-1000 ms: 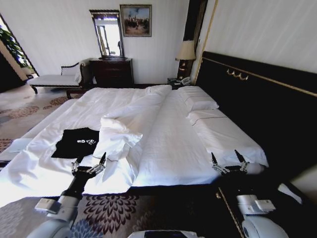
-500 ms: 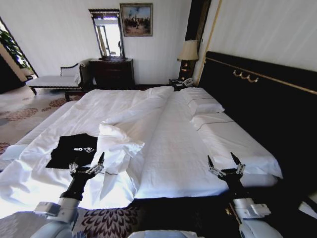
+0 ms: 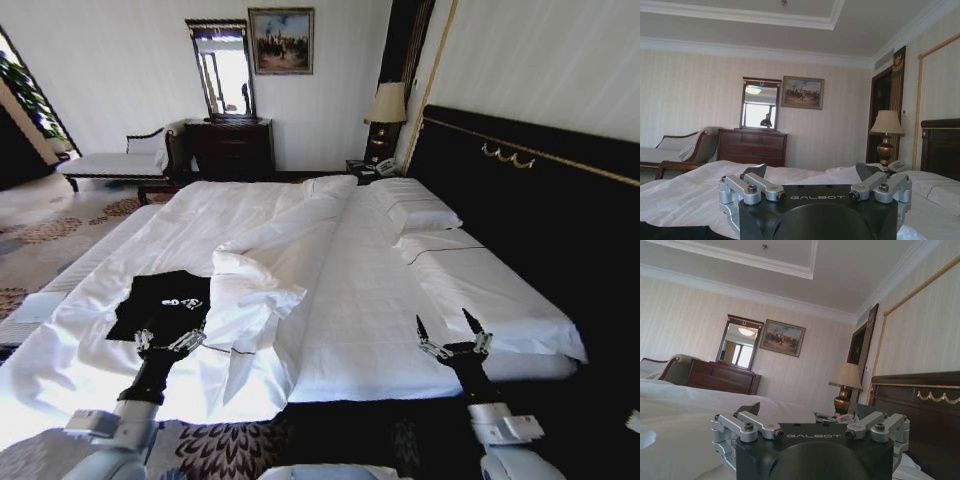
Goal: Fold the clothes on the bed.
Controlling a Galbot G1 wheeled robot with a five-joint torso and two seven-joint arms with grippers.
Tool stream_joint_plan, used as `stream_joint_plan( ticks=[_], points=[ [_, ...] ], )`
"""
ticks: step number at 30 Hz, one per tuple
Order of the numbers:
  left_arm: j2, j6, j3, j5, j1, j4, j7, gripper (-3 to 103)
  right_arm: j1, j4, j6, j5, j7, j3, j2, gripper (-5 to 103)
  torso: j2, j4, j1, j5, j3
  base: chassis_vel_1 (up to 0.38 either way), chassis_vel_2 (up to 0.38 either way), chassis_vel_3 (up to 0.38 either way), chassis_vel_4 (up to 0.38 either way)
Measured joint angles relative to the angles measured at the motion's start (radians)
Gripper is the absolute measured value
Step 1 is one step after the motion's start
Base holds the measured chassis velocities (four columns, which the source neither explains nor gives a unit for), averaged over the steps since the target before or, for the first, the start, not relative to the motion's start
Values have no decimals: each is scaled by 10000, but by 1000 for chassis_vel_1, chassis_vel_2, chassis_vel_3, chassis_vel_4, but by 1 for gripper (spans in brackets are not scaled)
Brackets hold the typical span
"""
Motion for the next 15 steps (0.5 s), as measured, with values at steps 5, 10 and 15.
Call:
stream_joint_plan(
  ticks=[5,10,15],
  points=[
    [-47,-151,-25,38,53,58,0,100,1,-2,2,-70,1,-41,57,100,-1,0,2,0,1,53,67,-63,-80],
    [-121,-244,-36,101,87,70,-1,100,5,-22,11,-155,0,-99,129,100,-1,0,3,1,1,56,76,-66,-83],
    [-238,-280,-55,112,50,111,-3,100,-15,-23,44,-206,-22,-116,202,100,-1,1,3,0,1,93,93,-86,-86]
  ],
)
